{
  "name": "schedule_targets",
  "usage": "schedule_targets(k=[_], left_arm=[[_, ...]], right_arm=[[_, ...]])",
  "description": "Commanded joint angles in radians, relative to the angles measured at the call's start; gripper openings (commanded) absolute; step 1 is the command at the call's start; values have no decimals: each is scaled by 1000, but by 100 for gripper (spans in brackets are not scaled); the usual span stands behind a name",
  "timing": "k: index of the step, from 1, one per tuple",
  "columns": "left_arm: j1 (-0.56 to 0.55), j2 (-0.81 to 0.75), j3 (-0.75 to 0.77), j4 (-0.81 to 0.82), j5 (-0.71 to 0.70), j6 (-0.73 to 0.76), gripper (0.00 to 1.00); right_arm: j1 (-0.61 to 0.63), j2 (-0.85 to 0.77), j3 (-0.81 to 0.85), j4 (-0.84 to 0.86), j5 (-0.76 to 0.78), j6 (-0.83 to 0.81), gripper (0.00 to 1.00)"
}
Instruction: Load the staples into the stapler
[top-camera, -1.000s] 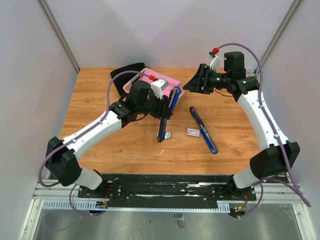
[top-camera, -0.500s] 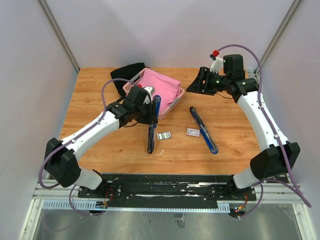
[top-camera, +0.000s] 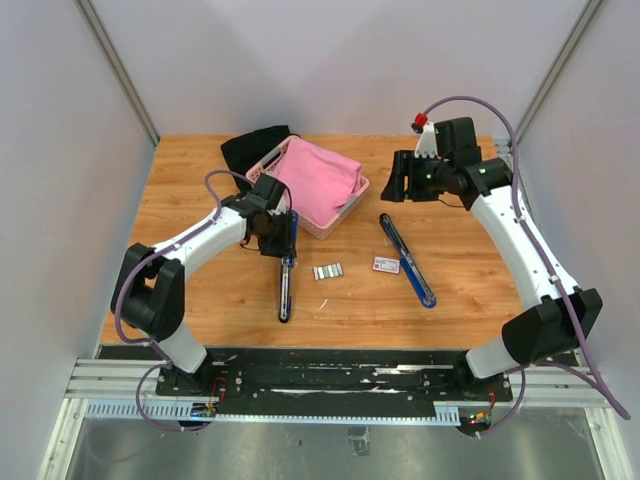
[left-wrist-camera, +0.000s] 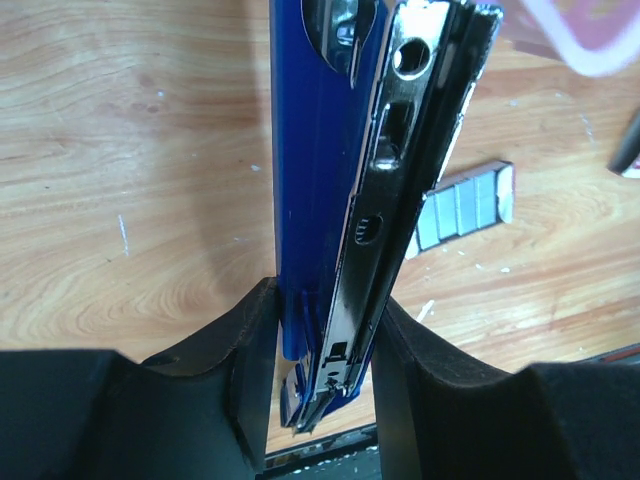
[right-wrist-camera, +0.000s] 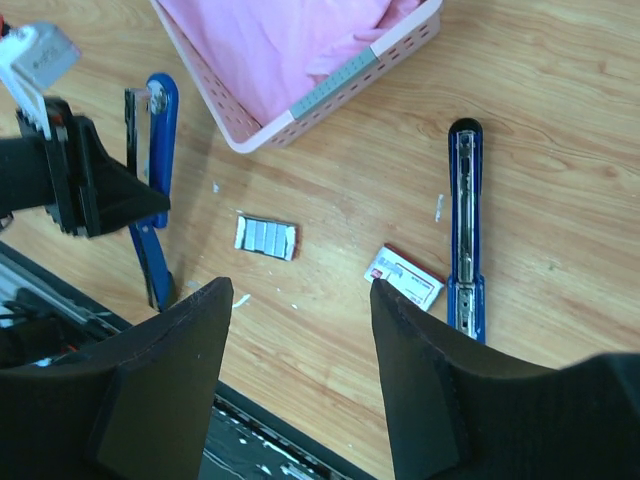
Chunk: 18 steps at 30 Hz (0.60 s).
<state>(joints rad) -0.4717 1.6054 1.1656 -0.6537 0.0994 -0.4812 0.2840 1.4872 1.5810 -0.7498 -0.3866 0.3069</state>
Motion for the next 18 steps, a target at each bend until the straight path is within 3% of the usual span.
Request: schedule_targets(k=[1, 16, 18], left_arm=[[48, 36, -3, 37, 47, -29, 0], [75, 237, -6, 55, -4, -65, 0], [76, 244, -12, 54, -4, -71, 5]], right_arm=[[84, -39, 36, -66, 181, -86, 59], [194, -10, 15, -55, 280, -103, 58], [212, -1, 13, -58, 299, -110, 57]])
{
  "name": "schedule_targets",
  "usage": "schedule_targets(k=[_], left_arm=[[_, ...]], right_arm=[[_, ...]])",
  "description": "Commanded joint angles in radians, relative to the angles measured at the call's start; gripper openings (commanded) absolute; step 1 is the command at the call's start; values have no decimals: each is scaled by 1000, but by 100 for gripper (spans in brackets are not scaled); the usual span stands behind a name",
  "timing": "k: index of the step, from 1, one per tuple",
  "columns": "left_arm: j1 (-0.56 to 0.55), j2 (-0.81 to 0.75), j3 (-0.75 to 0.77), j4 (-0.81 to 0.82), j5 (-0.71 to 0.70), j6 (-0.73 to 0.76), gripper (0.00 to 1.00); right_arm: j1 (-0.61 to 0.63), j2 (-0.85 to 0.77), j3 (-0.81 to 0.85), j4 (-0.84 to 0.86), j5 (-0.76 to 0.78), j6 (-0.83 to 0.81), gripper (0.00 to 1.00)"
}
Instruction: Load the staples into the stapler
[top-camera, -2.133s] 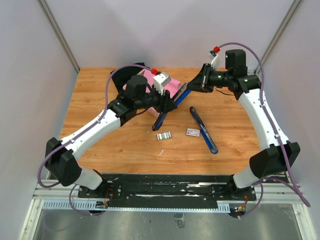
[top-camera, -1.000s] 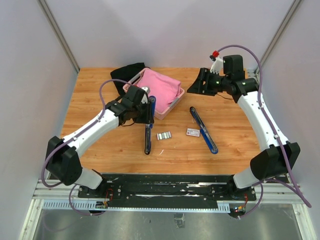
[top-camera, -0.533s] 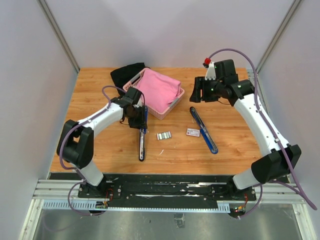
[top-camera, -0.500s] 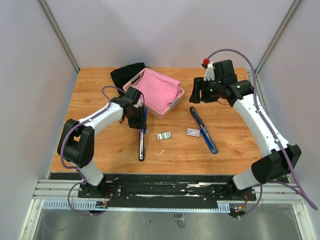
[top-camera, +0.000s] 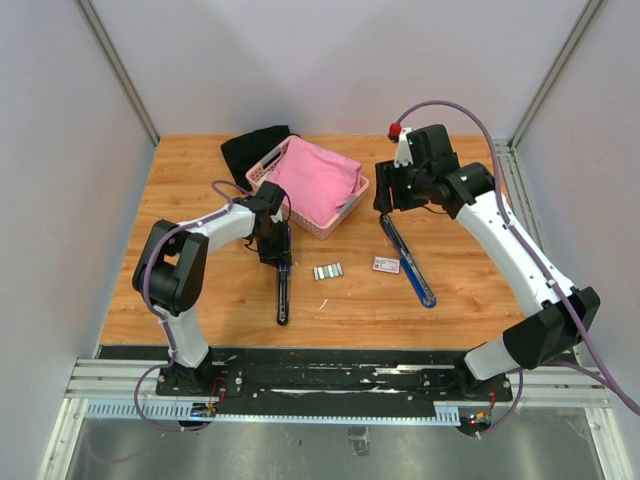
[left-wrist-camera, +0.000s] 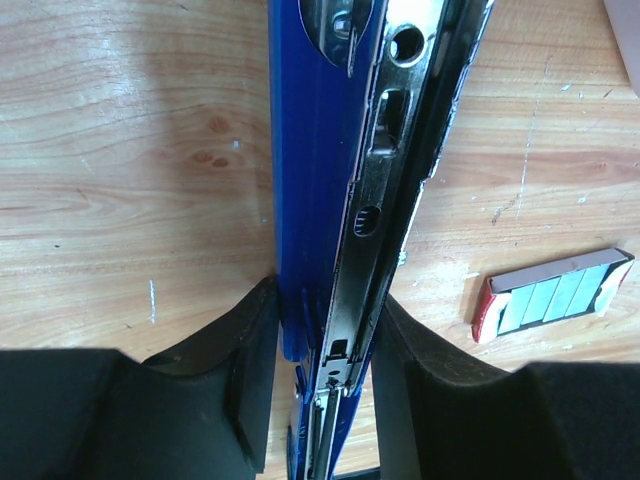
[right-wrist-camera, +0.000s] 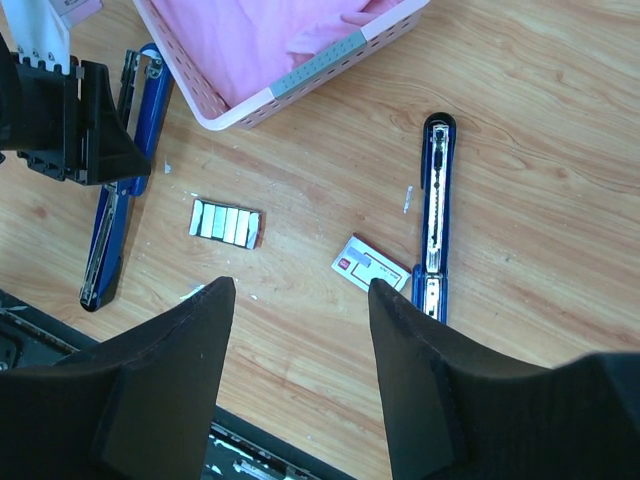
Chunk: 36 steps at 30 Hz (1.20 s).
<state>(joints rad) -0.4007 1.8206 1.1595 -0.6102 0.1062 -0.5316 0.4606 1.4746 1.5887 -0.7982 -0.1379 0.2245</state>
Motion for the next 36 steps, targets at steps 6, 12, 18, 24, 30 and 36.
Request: schedule_targets(k=[6, 12, 18, 24, 30, 36], left_arm=[[5, 6, -11, 7, -20, -27, 42], [5, -59, -8, 7, -40, -9, 67], [5, -216, -34, 37, -119, 23, 76], [52, -507, -51, 73, -162, 40, 90], [131, -632, -54, -32, -49, 15, 91], [138, -709, -97, -2, 23, -30, 91]], right_arm=[[86, 25, 5, -15, 99, -26, 57], [127, 40, 2, -35, 120, 0, 55], [171, 67, 8, -70, 157, 68, 50], [248, 118, -9, -73, 222, 124, 48], [283, 267, 58, -159, 215, 271, 38], [331, 417, 112, -220, 285, 296, 31]])
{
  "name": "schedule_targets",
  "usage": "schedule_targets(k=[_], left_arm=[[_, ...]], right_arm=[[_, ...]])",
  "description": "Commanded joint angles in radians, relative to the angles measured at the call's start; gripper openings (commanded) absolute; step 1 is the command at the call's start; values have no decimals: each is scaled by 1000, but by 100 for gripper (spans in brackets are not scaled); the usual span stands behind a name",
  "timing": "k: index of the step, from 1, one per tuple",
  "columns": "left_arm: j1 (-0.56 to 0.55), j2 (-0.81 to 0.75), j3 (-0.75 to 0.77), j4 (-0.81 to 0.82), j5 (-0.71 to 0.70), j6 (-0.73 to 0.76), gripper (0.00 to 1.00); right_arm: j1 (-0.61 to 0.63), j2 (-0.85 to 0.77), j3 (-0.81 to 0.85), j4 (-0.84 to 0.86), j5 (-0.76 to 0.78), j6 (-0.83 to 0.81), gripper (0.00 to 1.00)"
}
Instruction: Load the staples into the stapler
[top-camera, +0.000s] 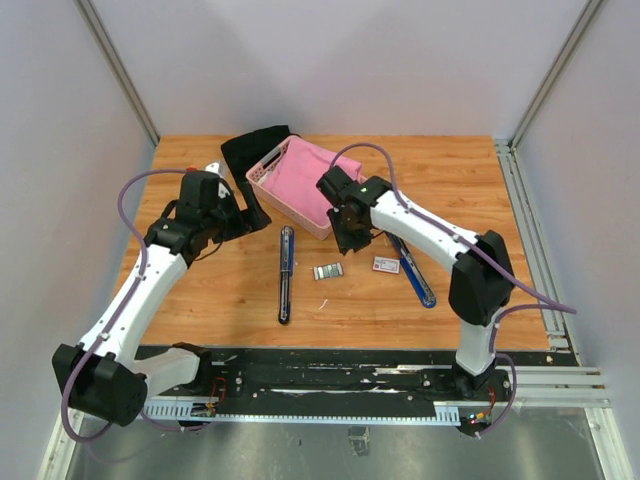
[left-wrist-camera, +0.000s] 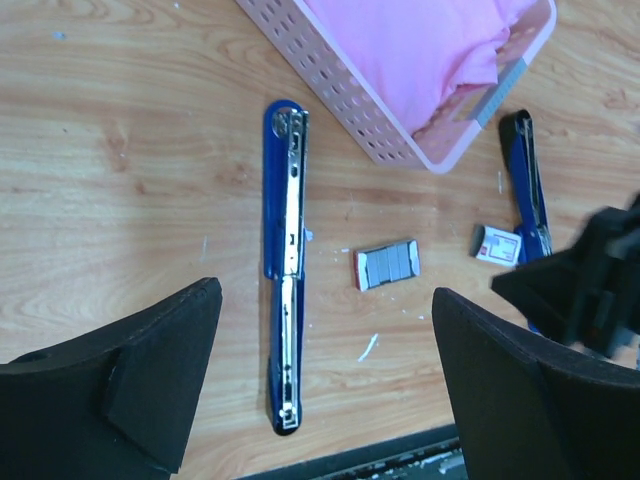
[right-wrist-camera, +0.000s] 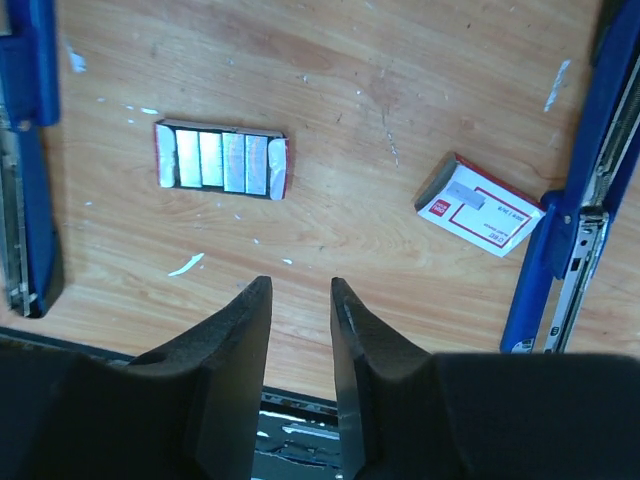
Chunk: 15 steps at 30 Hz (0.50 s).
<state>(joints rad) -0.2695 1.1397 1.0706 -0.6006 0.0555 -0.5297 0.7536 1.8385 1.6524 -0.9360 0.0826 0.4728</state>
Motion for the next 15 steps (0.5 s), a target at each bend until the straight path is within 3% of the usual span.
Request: schedule_targets(k=[1, 15], left_arm=[[7, -31, -8, -11, 83, -39, 91], [8, -81, -27, -13, 67, -48, 91]], right_arm=[[39, 66, 50, -83, 71, 43, 30], [72, 234, 96, 73, -12, 56, 26]])
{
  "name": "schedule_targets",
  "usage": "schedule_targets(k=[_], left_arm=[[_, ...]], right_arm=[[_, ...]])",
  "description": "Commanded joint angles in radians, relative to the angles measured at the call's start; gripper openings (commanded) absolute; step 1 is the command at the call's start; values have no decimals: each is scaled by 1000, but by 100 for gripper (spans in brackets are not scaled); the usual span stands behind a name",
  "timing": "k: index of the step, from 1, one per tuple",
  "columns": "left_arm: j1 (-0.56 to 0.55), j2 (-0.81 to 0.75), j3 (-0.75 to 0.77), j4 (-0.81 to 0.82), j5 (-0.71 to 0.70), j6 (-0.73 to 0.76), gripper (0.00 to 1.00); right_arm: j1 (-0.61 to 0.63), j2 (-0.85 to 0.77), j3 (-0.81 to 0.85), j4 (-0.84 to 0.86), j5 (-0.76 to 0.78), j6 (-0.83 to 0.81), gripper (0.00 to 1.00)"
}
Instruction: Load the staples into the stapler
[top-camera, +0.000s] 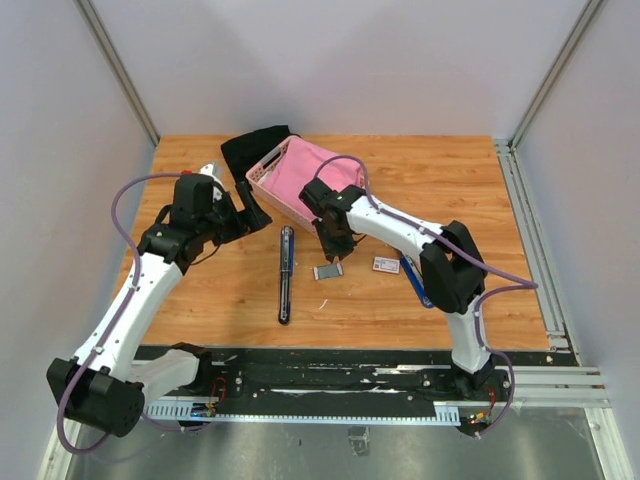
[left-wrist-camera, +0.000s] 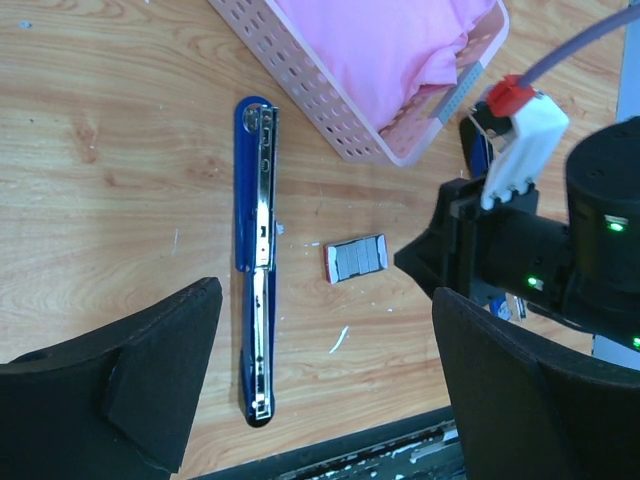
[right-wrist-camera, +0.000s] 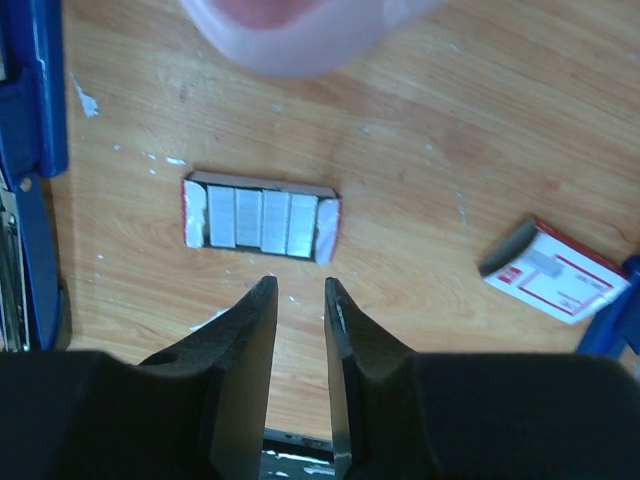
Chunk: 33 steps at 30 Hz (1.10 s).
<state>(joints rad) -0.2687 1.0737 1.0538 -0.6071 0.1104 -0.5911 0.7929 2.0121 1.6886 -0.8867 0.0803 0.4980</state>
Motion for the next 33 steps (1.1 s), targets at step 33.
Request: schedule_targets(k=[33], left_arm=[[7, -10, -17, 34, 44, 84, 89]], right_arm=[[12, 79, -83, 94, 20, 68, 22]])
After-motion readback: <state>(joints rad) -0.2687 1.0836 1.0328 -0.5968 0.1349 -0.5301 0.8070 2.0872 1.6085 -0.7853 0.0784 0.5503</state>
